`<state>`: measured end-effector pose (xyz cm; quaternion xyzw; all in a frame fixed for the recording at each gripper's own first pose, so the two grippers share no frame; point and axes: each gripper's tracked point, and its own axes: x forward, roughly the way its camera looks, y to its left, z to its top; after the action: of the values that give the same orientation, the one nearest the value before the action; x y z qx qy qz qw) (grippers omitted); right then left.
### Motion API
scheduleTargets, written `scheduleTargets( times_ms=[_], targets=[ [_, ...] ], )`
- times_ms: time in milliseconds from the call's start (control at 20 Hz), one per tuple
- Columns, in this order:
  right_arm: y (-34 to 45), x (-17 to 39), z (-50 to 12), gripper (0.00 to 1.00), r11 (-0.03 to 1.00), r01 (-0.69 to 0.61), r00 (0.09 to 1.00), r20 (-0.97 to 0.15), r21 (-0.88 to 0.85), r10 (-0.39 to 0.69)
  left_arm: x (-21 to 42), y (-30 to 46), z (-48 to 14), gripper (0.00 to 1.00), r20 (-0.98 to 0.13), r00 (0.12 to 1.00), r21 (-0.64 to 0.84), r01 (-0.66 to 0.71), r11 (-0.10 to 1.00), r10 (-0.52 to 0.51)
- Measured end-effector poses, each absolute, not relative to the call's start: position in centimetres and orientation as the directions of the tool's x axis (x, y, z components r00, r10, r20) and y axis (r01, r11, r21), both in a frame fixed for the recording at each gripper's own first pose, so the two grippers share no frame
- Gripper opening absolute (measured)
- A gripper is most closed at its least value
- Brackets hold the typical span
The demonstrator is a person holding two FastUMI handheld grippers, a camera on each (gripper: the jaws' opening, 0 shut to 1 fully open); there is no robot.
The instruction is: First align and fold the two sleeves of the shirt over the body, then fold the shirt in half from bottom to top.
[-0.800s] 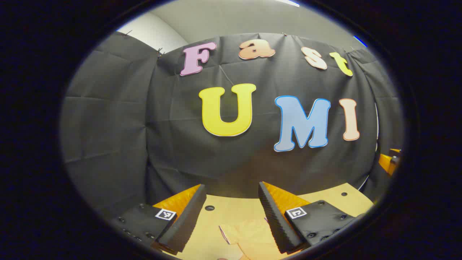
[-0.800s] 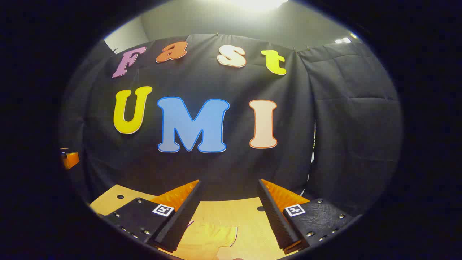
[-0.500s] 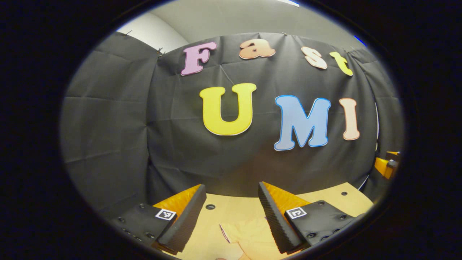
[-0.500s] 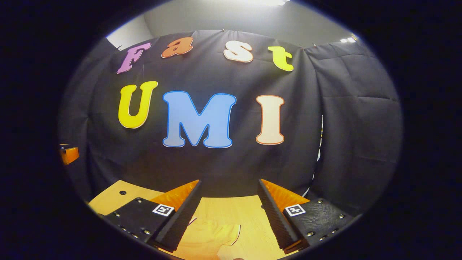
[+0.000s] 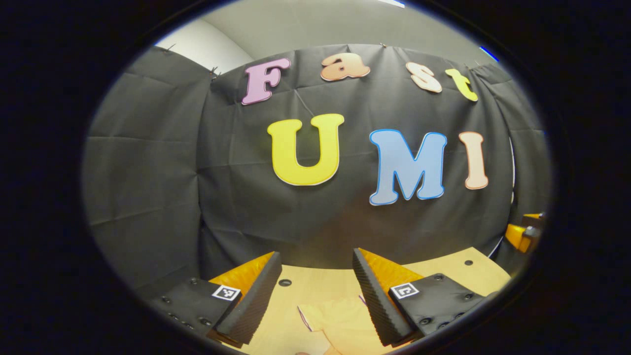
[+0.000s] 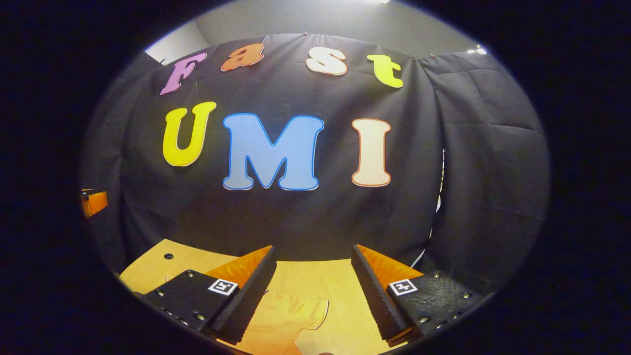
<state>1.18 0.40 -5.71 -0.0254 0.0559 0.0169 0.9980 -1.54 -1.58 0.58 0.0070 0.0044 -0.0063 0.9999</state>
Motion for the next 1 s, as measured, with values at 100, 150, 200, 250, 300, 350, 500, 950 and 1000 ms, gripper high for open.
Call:
scheduleTargets(
  times_ms=[100, 150, 200, 250, 300, 350, 500, 950, 1000],
  targets=[
    [0.3, 2.1, -10.0, 1.0, 0.997, -0.044, 0.983, -0.183, -0.064, 0.032, -1.6, -1.7, 0.7, 0.95, -0.009, 1.0, 0.01, 0.021, 1.0, -0.021],
    [0.3, 2.4, -12.7, 0.96, 0.996, -0.05, 0.975, -0.22, -0.069, 0.034, -1.7, -1.7, 0.8, 0.95, -0.011, 1.0, 0.012, 0.02, 1.0, -0.02],
    [-0.4, 3.1, -16.3, 0.96, 0.995, -0.04, 0.962, -0.273, -0.093, 0.014, -1.7, -1.6, 0.7, 0.95, -0.013, 1.0, 0.014, 0.019, 1.0, -0.019],
    [-0.9, 3.6, -18.9, 0.96, 0.994, -0.038, 0.947, -0.32, -0.102, 0.004, -1.7, -1.6, 0.6, 0.95, -0.016, 1.0, 0.018, 0.017, 1.0, -0.016],
    [-1.0, 4.1, -21.1, 0.96, 0.994, -0.041, 0.934, -0.357, -0.099, 0.003, -1.7, -1.6, 0.6, 0.95, -0.02, 1.0, 0.021, 0.015, 1.0, -0.015],
    [-1.2, 4.4, -22.9, 0.97, 0.995, -0.044, 0.92, -0.392, -0.087, 0.006, -1.6, -1.4, 0.4, 0.95, -0.023, 1.0, 0.025, 0.012, 1.0, -0.012],
    [-1.7, 5.3, -28.1, 0.96, 0.997, -0.046, 0.873, -0.487, -0.062, 0.01, -1.4, -1.1, 0.0, 0.94, -0.034, 0.999, 0.032, -0.003, 0.999, 0.005],
    [-1.2, 8.2, -38.4, 0.96, 0.997, -0.062, 0.712, -0.699, 0.041, 0.073, -0.8, 0.0, -1.3, 0.95, -0.08, 0.995, 0.039, -0.064, 0.997, 0.067],
    [-1.0, 8.3, -38.9, 0.96, 0.997, -0.065, 0.7, -0.71, 0.048, 0.08, -0.7, 0.1, -1.5, 0.95, -0.087, 0.993, 0.037, -0.073, 0.997, 0.076]
  ],
)
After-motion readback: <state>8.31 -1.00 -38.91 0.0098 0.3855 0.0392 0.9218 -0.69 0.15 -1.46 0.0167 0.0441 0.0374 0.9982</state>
